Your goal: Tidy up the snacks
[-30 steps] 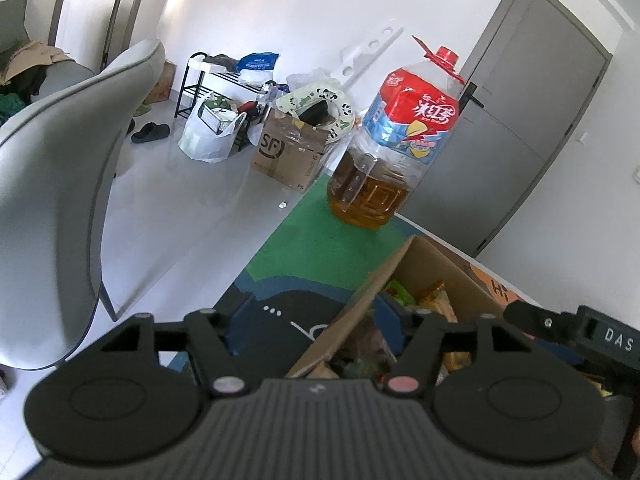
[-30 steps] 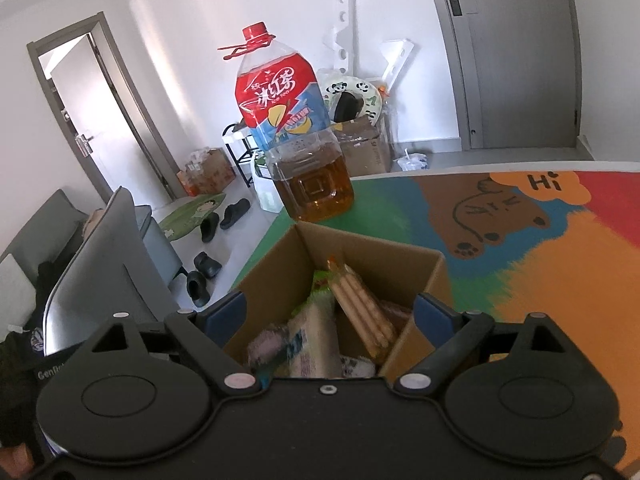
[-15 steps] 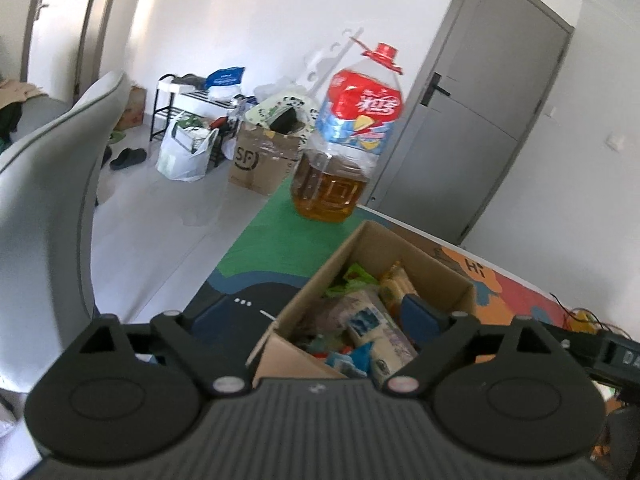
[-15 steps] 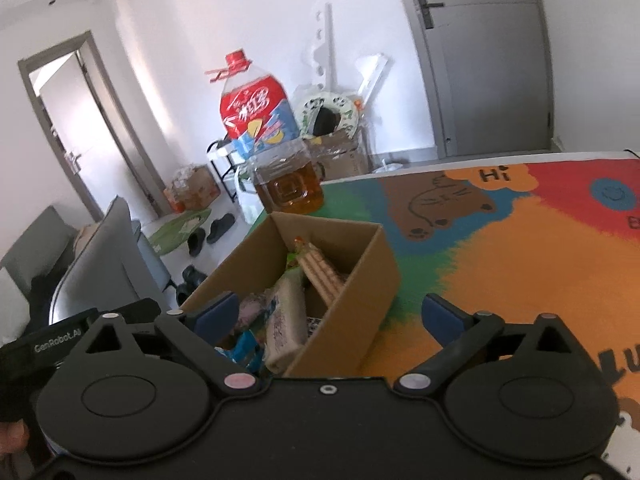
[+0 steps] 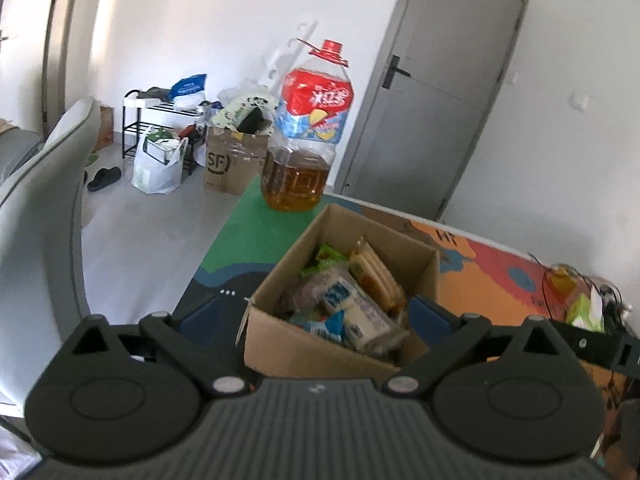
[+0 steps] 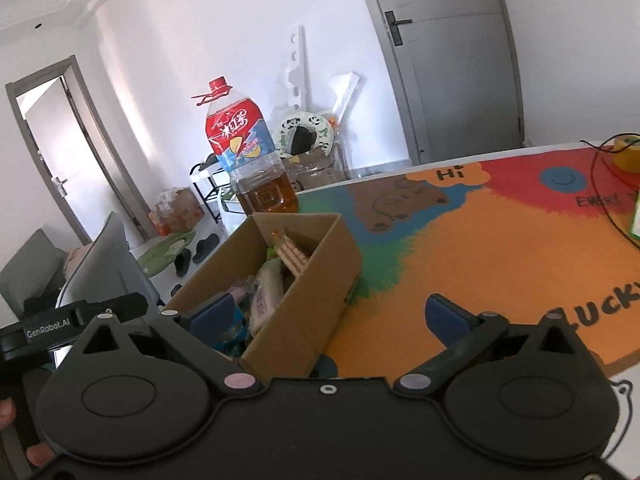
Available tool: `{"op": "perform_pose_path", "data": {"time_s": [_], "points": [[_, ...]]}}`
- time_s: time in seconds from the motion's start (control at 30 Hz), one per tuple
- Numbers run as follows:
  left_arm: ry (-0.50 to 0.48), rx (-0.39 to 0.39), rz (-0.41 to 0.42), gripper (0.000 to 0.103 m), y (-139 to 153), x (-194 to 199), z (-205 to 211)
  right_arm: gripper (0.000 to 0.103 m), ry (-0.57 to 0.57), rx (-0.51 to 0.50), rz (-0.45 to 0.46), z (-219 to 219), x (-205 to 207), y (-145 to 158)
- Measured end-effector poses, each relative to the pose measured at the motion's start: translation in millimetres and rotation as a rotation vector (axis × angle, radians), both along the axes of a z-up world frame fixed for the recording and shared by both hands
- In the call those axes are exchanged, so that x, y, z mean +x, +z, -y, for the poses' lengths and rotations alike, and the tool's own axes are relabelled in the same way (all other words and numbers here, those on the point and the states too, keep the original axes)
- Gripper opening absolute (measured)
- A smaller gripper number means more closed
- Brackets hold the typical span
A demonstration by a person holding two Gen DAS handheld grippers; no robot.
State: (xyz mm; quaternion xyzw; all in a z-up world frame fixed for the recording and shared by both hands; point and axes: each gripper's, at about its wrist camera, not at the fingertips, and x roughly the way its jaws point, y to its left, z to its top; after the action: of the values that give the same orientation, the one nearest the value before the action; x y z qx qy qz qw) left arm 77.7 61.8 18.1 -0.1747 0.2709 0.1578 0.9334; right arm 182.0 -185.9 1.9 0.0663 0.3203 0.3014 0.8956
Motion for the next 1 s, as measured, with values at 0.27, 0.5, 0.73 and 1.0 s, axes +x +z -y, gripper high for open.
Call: {"op": "perform_pose_path", "data": {"time_s": [0.27, 0.5, 0.73, 1.0], "points": [[-0.042, 0.048, -0.009, 0.1, 6, -21, 7, 0.103, -0.035, -0.014, 0.025, 22, -23, 5], [-0.061, 0.079, -0.021, 0.1, 17, -41, 8, 0.103, -0.03, -0.03, 0.048, 28, -45, 14], [-0.097, 0.119, -0.008, 0.101, 30, -56, 13, 0.103, -0.029, -0.041, 0.092, 35, -69, 31], [-0.14, 0.158, -0.015, 0.101, 40, -72, 19, 0.103, -0.033, -0.099, 0.107, 33, -93, 41]]}}
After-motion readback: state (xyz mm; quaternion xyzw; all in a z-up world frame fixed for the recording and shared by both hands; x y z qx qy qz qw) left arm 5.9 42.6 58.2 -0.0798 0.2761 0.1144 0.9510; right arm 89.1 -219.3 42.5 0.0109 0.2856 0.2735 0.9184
